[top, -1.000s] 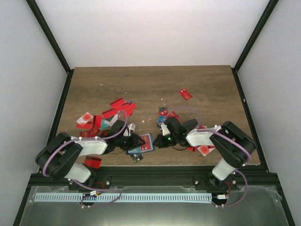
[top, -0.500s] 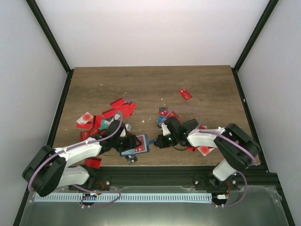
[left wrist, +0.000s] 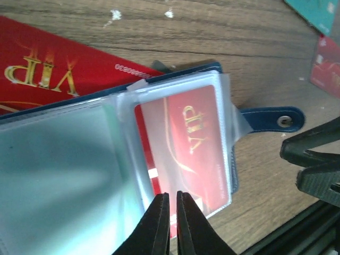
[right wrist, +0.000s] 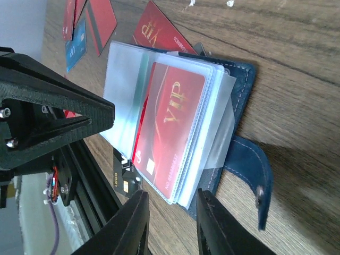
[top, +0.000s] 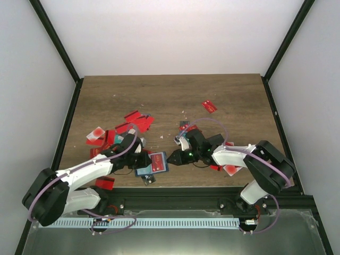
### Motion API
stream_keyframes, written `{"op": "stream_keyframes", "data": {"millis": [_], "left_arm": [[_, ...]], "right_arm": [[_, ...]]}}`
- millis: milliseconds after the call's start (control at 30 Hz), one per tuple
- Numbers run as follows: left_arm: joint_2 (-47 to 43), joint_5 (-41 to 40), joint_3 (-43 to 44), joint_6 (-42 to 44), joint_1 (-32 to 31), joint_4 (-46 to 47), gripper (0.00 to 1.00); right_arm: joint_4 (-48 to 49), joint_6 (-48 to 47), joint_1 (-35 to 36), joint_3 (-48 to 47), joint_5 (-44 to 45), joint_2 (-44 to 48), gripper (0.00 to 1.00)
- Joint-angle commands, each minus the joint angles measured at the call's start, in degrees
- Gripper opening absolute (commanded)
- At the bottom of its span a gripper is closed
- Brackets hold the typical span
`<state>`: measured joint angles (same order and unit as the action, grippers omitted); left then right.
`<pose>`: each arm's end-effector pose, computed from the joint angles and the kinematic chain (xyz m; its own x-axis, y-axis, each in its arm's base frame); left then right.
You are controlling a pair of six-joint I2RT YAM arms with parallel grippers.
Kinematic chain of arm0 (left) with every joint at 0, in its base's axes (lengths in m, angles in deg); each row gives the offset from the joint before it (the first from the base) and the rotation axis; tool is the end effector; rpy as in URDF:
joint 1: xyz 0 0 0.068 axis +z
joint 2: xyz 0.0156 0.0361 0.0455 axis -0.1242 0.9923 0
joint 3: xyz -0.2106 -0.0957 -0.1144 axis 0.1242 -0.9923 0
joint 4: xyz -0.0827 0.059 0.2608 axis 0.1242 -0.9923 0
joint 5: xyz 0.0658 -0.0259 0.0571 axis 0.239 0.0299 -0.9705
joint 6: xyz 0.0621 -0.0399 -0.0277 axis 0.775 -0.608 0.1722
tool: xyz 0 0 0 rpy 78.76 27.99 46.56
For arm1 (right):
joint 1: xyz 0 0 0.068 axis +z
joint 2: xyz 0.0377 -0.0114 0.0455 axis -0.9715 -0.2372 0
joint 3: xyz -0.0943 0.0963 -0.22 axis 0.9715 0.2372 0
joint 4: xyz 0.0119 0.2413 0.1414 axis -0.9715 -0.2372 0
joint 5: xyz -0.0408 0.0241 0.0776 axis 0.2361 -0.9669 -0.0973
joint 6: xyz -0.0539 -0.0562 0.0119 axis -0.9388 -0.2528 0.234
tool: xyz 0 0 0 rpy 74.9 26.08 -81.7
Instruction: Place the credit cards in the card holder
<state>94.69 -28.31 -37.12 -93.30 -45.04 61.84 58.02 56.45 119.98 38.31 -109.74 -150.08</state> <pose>0.1825 -0.1658 0.1095 -0.9624 -0.0592 -0.2652 0.0983 0.8341 -0.5428 0.1984 0.2410 0.0946 -0.9173 -0.2087 -0.3391 -0.3961 0.5645 0.7242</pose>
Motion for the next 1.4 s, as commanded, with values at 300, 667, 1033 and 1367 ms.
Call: {"op": "stream_keyframes", "data": {"millis": [300, 667, 1033, 1367], "left_arm": [[5.9, -0.2, -0.8, 2.8, -0.1, 4.4, 0.04], [7.9, 0.3, -2.0, 2.7, -0.2, 6.5, 0.04], [9.5, 0.7, -2.6, 2.4, -0.5, 8.2, 0.04], [9.6, 1.4, -2.1, 1.9, -0.7, 10.6, 0.04]], "right_arm": [[5.3, 2.6, 0.7, -3.7, -4.0, -7.7, 0.31], [5.4, 2.8, 1.3, -5.9, -4.5, -11.4, 0.32], [4.9, 2.8, 2.8, -7.7, -4.8, -11.8, 0.31], [4.8, 3.3, 4.1, -8.9, -5.2, -11.8, 0.3]]}}
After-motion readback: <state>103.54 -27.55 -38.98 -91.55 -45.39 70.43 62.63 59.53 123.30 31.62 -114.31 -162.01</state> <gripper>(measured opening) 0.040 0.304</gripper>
